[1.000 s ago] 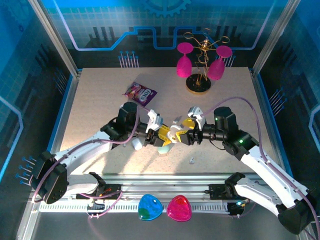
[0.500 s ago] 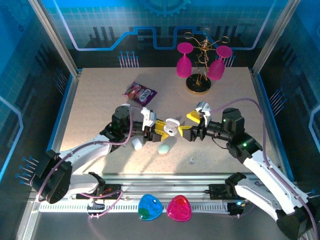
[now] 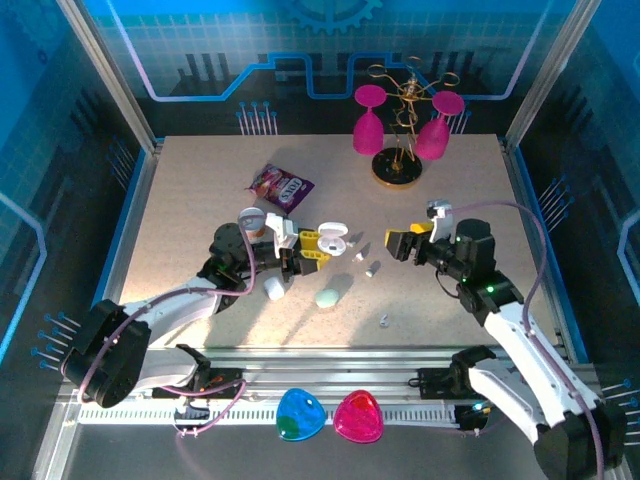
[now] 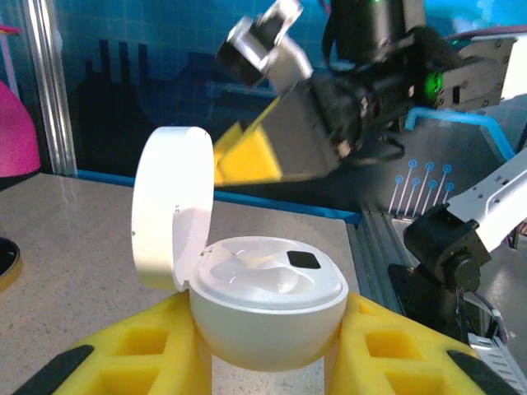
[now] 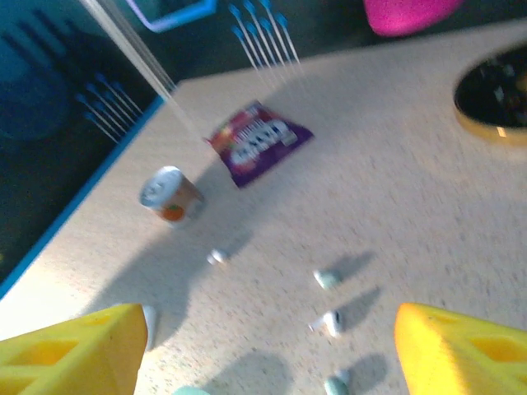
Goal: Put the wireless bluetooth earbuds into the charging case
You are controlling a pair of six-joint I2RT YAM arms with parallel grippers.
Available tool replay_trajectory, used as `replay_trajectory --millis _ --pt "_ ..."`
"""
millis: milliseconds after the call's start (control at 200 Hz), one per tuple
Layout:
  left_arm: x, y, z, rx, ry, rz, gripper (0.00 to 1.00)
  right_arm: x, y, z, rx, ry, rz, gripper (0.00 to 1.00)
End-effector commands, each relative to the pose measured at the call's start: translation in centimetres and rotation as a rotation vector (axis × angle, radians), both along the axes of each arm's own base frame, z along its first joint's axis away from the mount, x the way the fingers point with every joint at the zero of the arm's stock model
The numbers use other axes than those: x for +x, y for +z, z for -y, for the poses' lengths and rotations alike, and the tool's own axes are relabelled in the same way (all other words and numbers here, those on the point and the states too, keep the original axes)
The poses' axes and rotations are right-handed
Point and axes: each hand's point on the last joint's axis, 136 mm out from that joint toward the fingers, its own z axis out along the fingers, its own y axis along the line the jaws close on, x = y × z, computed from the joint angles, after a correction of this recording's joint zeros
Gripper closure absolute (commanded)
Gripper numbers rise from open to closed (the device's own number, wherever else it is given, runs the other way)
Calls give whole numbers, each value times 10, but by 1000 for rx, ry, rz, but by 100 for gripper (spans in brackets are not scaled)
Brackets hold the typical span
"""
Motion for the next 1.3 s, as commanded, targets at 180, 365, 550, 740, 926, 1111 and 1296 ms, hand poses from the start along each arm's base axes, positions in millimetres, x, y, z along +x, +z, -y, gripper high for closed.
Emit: replay_trajectory --millis 180,365,550,740,926,1111,1296 --pt "-3 17 -7 -49 25 69 76 12 -78 -2 -9 -50 -283 21" --pt "-1 17 -11 -62 50 74 76 19 -106 -26 -30 6 -361 21" --pt "5 22 -21 -77 78 54 76 28 -120 -68 -78 98 -392 23" --pt "4 27 -33 -86 114 55 76 37 -132 -124 -142 211 -403 26" --pt "2 29 -40 -85 145 61 76 51 -142 -174 -253 279 -395 28" --pt "-3 35 -42 -67 149 69 76 66 -159 -208 -343 317 -391 33" --pt "-7 36 -44 -43 153 81 76 81 -172 -224 -369 326 -407 37"
